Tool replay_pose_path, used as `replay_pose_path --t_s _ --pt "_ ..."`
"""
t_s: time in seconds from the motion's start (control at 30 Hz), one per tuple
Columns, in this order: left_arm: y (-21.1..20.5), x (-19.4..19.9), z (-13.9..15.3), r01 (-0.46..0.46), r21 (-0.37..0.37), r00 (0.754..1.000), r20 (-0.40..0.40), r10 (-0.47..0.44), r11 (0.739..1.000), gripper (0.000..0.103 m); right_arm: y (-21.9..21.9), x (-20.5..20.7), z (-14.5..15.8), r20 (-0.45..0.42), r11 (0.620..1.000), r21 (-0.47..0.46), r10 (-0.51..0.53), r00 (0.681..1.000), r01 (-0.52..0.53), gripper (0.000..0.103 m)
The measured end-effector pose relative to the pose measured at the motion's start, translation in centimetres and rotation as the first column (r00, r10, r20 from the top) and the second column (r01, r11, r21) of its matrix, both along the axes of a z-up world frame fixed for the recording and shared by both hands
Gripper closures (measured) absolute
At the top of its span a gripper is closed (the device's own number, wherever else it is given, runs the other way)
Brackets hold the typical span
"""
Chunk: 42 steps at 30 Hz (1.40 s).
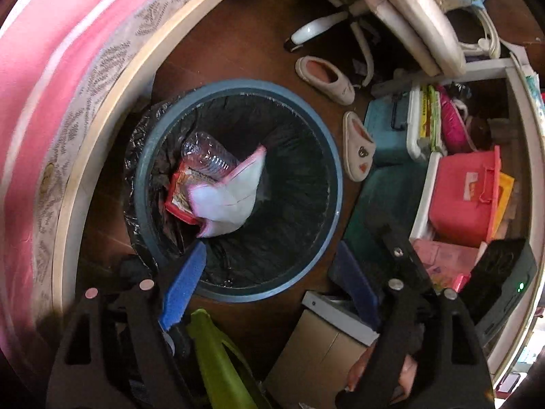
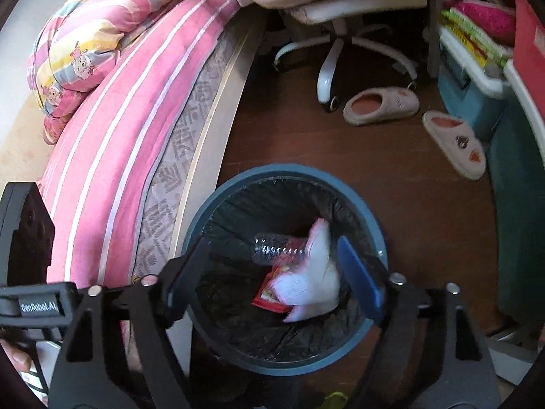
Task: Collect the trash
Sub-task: 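Open both tools to drop the cloth and bag into the bin, then move both tools back to the bed toward the boxes and tape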
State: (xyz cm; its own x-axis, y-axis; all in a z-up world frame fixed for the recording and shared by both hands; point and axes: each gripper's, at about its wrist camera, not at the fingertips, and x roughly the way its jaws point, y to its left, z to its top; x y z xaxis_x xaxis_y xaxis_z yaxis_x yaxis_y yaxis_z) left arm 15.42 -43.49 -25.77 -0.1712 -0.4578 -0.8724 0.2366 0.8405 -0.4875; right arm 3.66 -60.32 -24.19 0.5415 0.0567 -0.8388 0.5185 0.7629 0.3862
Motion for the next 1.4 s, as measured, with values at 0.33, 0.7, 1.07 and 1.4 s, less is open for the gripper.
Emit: replay_pose_path --t_s 0.33,0.7,1.07,1.4 --pt "4.7 -0.1 5.1 -0.168 -0.129 0.982 0.070 0.178 0.977 0.026 2.7 -2.3 7.3 0.161 0.900 -0.398 -0.122 0.979 0.178 0.008" --pt "14.0 -1.8 17.2 -0.250 -0.427 0.869 0.298 0.396 0.869 0.017 8.5 -2.1 19.5 0.422 0.912 -0.404 0.119 0.899 0.069 0.008" --pt "31.5 -3.9 25.0 -0.354 -0.540 0.641 0.454 0.619 0.763 0.013 23.4 2.7 28.7 0.527 0.893 -0.389 0.417 0.741 -0.227 0.008" --pt "47.3 -1.9 19.1 -0.587 -0.456 0.493 0.454 0.742 0.669 0.013 40.5 11.7 24.7 0.457 0.745 -0.398 0.667 0.589 -0.535 0.008"
